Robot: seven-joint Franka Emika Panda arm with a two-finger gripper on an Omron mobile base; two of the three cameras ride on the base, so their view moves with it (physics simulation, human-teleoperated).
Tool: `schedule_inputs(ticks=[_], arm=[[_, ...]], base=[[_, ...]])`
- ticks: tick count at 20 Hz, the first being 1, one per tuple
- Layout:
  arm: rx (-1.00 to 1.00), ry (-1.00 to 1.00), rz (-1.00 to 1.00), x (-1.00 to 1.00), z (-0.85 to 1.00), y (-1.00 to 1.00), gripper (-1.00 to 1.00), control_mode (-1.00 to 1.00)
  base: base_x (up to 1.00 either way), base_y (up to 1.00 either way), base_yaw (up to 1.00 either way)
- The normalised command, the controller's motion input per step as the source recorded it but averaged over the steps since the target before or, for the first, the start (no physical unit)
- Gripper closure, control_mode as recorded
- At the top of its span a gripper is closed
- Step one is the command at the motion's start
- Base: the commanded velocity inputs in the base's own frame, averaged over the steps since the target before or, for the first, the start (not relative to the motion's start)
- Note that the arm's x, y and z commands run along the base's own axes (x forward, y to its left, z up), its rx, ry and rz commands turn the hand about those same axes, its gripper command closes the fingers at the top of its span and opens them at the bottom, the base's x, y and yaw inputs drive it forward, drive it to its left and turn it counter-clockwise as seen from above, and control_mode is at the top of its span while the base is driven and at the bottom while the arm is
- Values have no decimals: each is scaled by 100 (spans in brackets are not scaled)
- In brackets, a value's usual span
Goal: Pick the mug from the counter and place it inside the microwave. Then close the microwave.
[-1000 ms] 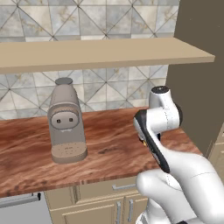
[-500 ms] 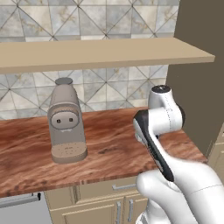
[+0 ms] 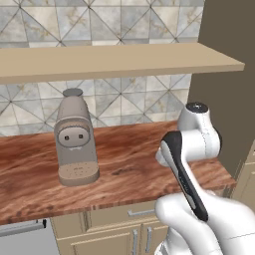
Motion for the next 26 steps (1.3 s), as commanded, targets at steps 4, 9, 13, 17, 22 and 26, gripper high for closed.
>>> schedule_inputs(ticks=[4, 9, 13, 17, 22, 26], arm=[[0, -4, -5, -7, 12, 0, 100, -100], [0, -1, -10, -10, 14, 0, 100, -100], [1, -3, -15, -6, 15, 0, 100, -100], [5, -2, -14, -8, 11, 0, 100, -100], [12, 0, -5, -25, 1, -1, 100, -100], [16, -1, -4, -18, 1, -5, 100, -100]], base=[[0, 0, 0], [0, 0, 0], [0, 0, 0], [0, 0, 0], [0, 0, 0], [0, 0, 0]])
